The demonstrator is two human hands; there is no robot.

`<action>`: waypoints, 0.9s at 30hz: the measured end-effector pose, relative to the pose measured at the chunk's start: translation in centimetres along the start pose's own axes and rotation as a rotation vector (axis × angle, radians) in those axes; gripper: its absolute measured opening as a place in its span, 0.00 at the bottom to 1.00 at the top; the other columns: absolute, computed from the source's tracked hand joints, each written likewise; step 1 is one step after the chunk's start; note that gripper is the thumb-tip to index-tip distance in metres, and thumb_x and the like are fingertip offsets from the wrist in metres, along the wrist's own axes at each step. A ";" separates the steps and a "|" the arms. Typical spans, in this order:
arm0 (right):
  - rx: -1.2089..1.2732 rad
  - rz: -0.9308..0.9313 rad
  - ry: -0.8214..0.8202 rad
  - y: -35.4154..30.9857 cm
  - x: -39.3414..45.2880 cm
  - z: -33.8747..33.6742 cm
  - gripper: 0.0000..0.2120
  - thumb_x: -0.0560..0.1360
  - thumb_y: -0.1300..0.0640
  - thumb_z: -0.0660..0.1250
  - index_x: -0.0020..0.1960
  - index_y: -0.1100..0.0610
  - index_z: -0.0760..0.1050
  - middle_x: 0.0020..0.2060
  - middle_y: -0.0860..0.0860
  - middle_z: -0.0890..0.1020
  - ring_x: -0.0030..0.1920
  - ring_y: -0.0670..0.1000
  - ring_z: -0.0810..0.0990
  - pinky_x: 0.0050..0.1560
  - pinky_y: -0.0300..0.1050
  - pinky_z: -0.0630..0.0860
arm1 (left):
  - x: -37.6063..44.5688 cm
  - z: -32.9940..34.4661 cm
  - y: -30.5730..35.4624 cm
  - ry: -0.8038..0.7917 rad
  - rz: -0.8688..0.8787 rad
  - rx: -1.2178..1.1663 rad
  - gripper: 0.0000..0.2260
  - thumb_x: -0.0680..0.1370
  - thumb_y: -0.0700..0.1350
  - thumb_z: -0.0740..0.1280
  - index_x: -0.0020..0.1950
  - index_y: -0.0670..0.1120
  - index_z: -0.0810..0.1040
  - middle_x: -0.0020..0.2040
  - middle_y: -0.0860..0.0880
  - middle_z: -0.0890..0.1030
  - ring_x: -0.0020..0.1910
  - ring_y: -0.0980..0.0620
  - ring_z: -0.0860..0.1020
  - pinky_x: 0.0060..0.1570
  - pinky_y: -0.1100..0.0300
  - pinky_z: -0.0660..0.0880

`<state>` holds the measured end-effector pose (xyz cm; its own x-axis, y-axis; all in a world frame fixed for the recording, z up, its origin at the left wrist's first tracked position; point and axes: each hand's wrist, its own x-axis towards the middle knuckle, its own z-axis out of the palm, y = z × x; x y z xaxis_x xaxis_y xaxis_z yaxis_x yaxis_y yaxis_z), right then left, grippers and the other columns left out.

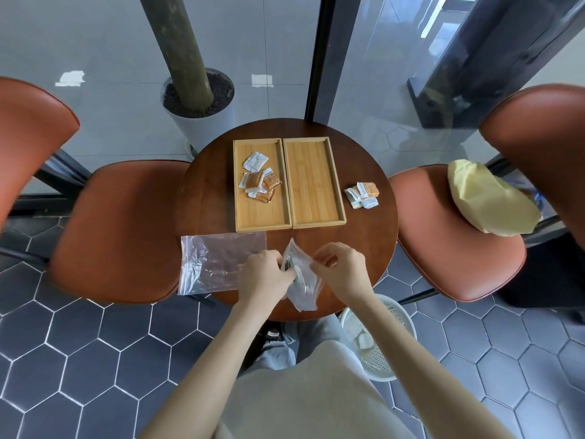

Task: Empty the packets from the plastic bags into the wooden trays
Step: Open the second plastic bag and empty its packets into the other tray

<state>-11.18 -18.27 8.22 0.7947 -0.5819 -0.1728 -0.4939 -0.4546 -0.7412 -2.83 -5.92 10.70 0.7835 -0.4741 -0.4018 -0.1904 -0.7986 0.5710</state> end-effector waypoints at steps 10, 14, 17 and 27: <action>0.196 0.153 -0.077 2.3 1.1 -3.0 0.12 0.68 0.64 0.70 0.51 0.56 0.80 0.46 0.48 0.82 0.45 0.45 0.79 0.48 0.38 0.77 | 1.3 -1.6 0.4 -0.027 0.009 -0.116 0.08 0.74 0.41 0.68 0.52 0.43 0.81 0.32 0.45 0.84 0.28 0.53 0.83 0.36 0.54 0.83; 0.753 0.443 -0.176 4.1 0.7 -2.7 0.12 0.73 0.50 0.65 0.54 0.53 0.77 0.54 0.53 0.81 0.55 0.52 0.79 0.58 0.48 0.74 | 1.6 -1.4 2.0 -0.088 0.072 -0.154 0.07 0.75 0.38 0.65 0.50 0.40 0.81 0.34 0.42 0.84 0.31 0.50 0.83 0.38 0.54 0.82; 0.967 0.599 -0.121 5.3 0.2 -1.4 0.12 0.78 0.54 0.58 0.54 0.59 0.75 0.46 0.54 0.81 0.46 0.51 0.79 0.49 0.45 0.75 | 1.6 -1.7 3.0 -0.135 0.071 -0.201 0.08 0.75 0.38 0.66 0.52 0.40 0.81 0.36 0.42 0.84 0.32 0.49 0.83 0.38 0.55 0.82; 1.393 0.717 -0.195 4.8 -0.1 2.6 0.24 0.67 0.54 0.69 0.59 0.64 0.73 0.43 0.57 0.78 0.42 0.52 0.78 0.46 0.46 0.76 | 2.2 -6.8 5.6 -0.252 0.150 -0.418 0.05 0.73 0.37 0.69 0.44 0.46 0.83 0.26 0.52 0.82 0.24 0.55 0.81 0.25 0.68 0.76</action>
<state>-12.69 -18.65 2.95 0.6335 -0.2531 -0.7312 -0.1600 0.8817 -0.4438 1.85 -8.92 17.92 0.5887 -0.6883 -0.4239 0.0031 -0.5225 0.8526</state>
